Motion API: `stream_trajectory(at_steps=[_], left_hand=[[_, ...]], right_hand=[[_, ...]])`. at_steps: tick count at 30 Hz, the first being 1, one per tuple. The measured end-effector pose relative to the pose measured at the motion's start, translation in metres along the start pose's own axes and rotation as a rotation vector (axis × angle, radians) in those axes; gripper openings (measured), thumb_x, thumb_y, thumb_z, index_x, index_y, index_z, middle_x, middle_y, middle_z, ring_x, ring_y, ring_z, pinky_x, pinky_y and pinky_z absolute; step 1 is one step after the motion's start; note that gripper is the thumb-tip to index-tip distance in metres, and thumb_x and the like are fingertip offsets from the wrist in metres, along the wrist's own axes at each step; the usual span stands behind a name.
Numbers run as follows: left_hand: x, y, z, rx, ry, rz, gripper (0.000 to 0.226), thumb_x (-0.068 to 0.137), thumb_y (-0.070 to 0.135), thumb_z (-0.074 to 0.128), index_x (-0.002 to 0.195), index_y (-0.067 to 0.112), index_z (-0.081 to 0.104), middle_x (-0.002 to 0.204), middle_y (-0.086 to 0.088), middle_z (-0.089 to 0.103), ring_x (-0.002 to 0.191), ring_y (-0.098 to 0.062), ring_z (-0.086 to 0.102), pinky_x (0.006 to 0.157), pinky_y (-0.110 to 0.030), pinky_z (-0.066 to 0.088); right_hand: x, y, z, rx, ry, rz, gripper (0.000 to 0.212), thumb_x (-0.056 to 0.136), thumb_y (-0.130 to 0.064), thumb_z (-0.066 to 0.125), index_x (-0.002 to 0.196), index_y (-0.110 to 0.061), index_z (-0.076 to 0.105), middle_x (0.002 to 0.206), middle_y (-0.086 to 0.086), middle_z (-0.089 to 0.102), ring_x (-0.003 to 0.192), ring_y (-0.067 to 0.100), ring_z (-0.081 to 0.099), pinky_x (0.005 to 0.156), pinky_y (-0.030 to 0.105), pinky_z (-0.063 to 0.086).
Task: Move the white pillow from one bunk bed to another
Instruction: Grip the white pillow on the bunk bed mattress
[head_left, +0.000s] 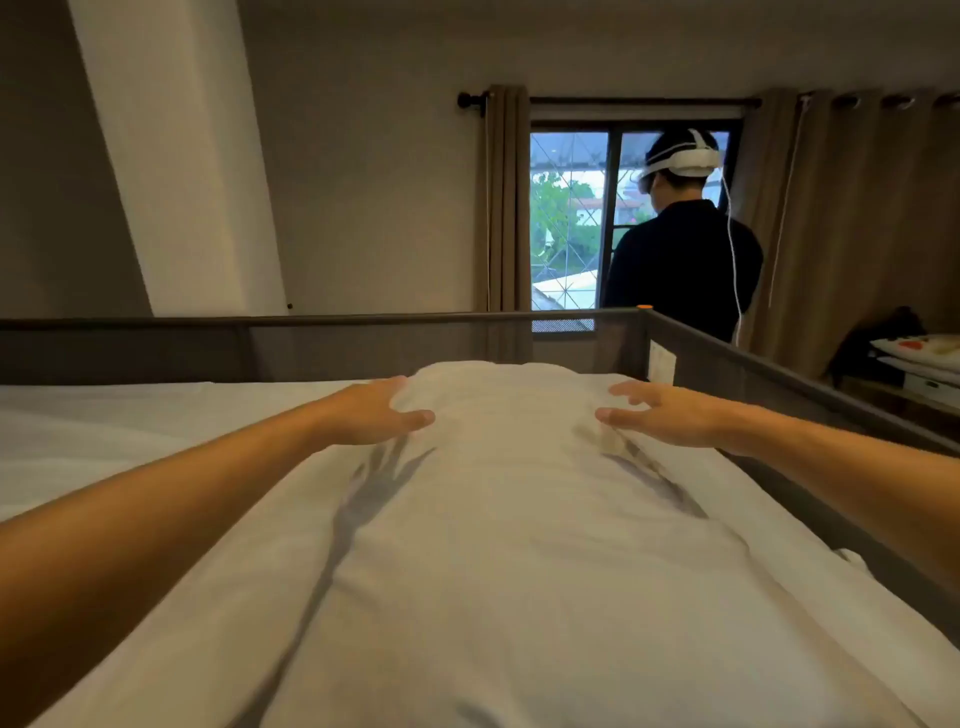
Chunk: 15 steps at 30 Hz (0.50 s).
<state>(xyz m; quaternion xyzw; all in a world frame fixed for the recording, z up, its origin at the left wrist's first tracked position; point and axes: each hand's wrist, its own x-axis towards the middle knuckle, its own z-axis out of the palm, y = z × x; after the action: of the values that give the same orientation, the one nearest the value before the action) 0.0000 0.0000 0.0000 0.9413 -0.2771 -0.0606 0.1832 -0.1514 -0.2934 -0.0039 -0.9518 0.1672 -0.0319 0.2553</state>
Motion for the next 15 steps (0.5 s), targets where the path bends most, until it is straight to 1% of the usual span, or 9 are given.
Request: stream_trajectory(at_steps=[2,4,6,8,10,12,15], left_hand=[[0.004,-0.005,0.005,-0.119,-0.015,-0.075,0.086,0.082,0.064,0.046,0.150,0.028,0.008,0.161,-0.001,0.012,0.143,-0.031,0.024,0.111,-0.048,0.027],[0.009,-0.014,0.012,-0.214,-0.041,-0.137,0.091,0.078,0.067,0.047,0.149,0.032,0.004,0.161,-0.001,0.009,0.142,-0.035,0.025,0.106,-0.055,0.033],[0.012,-0.016,0.021,-0.266,-0.066,-0.185,0.102,0.067,0.074,0.047,0.149,0.035,-0.001,0.161,-0.001,0.008,0.141,-0.038,0.027,0.103,-0.058,0.037],[0.017,-0.021,0.030,-0.313,-0.087,-0.216,0.109,0.059,0.077,0.045,0.148,0.037,-0.004,0.161,-0.002,0.010,0.140,-0.039,0.028,0.102,-0.058,0.038],[0.020,-0.028,0.038,-0.386,-0.109,-0.238,0.111,0.058,0.078,0.045,0.148,0.037,-0.006,0.161,-0.002,0.011,0.139,-0.040,0.030,0.101,-0.058,0.039],[0.024,-0.035,0.045,-0.439,-0.108,-0.258,0.106,0.064,0.077,0.045,0.148,0.038,-0.006,0.161,-0.002,0.010,0.139,-0.040,0.030,0.099,-0.056,0.040],[0.026,-0.048,0.053,-0.471,-0.103,-0.303,0.096,0.073,0.074,0.042,0.148,0.036,-0.005,0.161,-0.002,0.010,0.140,-0.040,0.028,0.101,-0.057,0.037]], right_hand=[[0.003,0.006,0.001,0.033,-0.038,0.023,0.075,0.082,-0.062,0.045,0.147,-0.028,0.027,0.154,0.004,0.030,0.137,0.028,0.035,0.110,0.039,0.027],[0.006,0.010,0.004,0.058,-0.084,0.046,0.078,0.080,-0.065,0.044,0.147,-0.033,0.022,0.157,0.004,0.024,0.138,0.029,0.033,0.111,0.044,0.026],[0.012,0.013,0.010,0.109,-0.119,0.069,0.079,0.078,-0.068,0.044,0.147,-0.038,0.019,0.158,0.003,0.019,0.138,0.032,0.032,0.110,0.052,0.028],[0.016,0.017,0.015,0.137,-0.153,0.090,0.084,0.072,-0.073,0.043,0.147,-0.043,0.016,0.158,0.001,0.017,0.136,0.034,0.035,0.107,0.057,0.032],[0.022,0.023,0.021,0.172,-0.190,0.117,0.090,0.066,-0.078,0.042,0.146,-0.047,0.013,0.158,-0.001,0.017,0.133,0.033,0.039,0.104,0.055,0.037],[0.028,0.030,0.028,0.216,-0.197,0.135,0.091,0.064,-0.082,0.042,0.144,-0.051,0.012,0.158,-0.006,0.014,0.135,0.032,0.035,0.103,0.053,0.039],[0.037,0.043,0.037,0.279,-0.178,0.127,0.092,0.066,-0.081,0.042,0.145,-0.050,0.008,0.160,-0.009,0.007,0.143,0.027,0.022,0.111,0.048,0.029]])
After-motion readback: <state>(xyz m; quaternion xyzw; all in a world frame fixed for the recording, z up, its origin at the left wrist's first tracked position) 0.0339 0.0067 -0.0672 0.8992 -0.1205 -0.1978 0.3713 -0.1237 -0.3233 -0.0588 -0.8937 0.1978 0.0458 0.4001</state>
